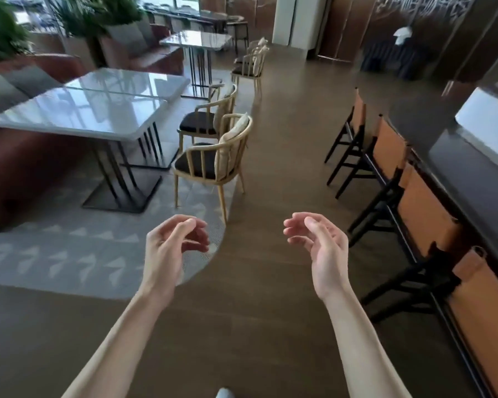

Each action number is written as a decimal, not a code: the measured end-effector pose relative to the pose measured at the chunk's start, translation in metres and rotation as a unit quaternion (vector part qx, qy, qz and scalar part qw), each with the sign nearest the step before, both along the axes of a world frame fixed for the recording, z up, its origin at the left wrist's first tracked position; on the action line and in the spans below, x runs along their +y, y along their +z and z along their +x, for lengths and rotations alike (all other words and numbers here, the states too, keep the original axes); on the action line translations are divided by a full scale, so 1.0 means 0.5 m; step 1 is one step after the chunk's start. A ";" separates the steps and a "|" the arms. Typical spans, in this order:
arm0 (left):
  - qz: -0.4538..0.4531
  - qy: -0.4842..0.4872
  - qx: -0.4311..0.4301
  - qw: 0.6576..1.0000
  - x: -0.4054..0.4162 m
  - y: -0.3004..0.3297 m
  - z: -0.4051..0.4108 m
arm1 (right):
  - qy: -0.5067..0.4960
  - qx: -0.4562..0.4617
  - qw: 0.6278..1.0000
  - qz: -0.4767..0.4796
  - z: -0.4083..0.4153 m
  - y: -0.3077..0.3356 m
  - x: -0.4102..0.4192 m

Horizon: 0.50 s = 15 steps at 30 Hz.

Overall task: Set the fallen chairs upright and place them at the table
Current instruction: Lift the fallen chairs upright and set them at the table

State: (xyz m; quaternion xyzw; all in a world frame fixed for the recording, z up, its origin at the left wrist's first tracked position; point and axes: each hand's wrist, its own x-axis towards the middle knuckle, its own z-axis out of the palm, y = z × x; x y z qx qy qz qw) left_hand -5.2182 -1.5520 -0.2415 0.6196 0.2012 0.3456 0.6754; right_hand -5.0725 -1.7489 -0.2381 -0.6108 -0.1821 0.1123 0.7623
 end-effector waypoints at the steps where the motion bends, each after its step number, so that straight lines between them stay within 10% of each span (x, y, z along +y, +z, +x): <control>1: 0.005 0.005 0.000 1.000 0.056 0.012 0.044 | 0.010 0.005 1.000 0.001 0.046 0.007 0.067; 15: -0.047 0.073 -0.053 0.995 0.671 -0.008 0.717 | 0.047 -0.026 0.998 -0.023 0.701 0.037 0.711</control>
